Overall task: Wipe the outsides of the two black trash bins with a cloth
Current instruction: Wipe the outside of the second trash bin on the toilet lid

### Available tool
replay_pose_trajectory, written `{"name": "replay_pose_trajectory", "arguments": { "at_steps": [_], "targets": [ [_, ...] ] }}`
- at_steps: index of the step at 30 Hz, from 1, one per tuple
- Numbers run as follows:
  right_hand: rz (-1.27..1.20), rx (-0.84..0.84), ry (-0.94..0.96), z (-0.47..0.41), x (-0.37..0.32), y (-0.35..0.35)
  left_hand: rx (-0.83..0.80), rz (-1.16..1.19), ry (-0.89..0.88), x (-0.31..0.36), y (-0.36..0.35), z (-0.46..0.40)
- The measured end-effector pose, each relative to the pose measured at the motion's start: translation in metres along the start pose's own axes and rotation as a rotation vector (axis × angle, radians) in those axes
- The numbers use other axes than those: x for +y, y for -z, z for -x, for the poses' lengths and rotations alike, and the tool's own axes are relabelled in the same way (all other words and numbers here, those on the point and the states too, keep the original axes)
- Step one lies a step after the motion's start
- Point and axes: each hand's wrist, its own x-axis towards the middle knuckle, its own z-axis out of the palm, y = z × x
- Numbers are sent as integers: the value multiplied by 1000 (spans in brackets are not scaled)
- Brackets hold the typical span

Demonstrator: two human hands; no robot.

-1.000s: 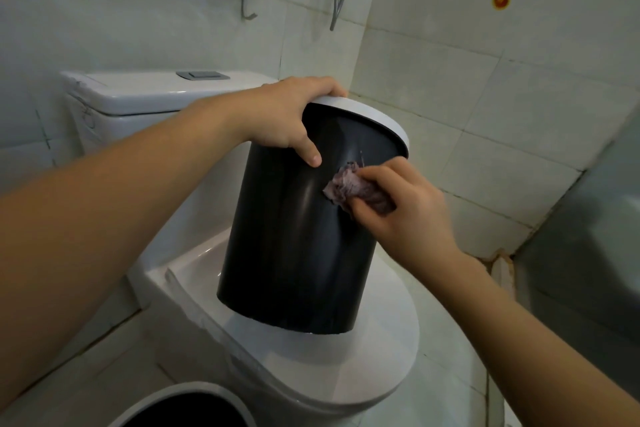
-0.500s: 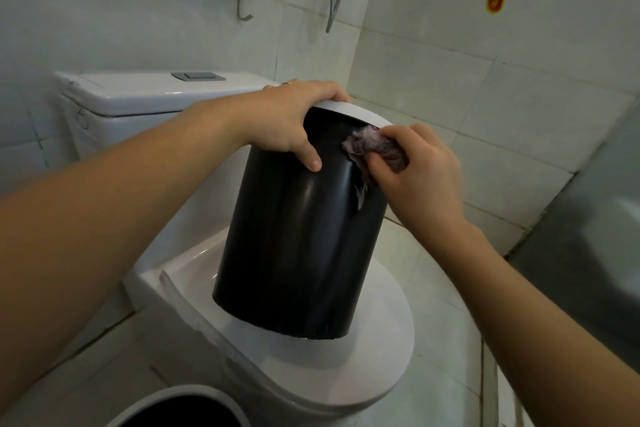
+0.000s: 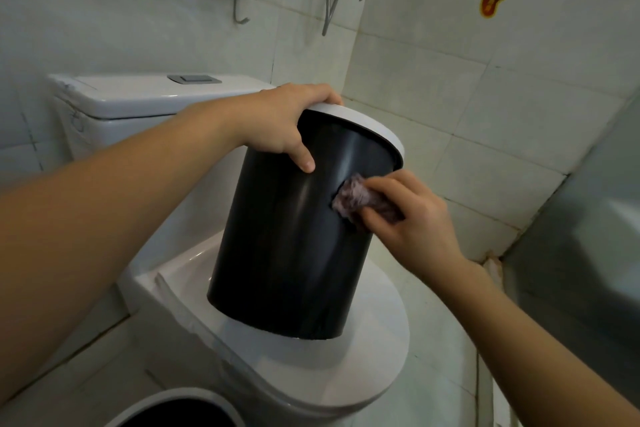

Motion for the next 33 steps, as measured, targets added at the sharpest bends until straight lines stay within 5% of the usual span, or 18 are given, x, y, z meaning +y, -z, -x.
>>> {"name": "replay_pose_trajectory", "arguments": {
  "at_steps": [5, 19, 26, 33],
  "targets": [
    [9, 76, -186, -29, 4, 4, -17, 13, 15, 2, 1, -1],
    [-50, 93, -172, -26, -5, -3, -13, -284, -49, 20, -5, -7],
    [-49, 100, -153, -30, -12, -5, -40, -52, -39, 10, 1, -4],
    [-26, -13, 72, -5, -21, -13, -12, 23, -29, -1, 4, -3]
  ]
}}
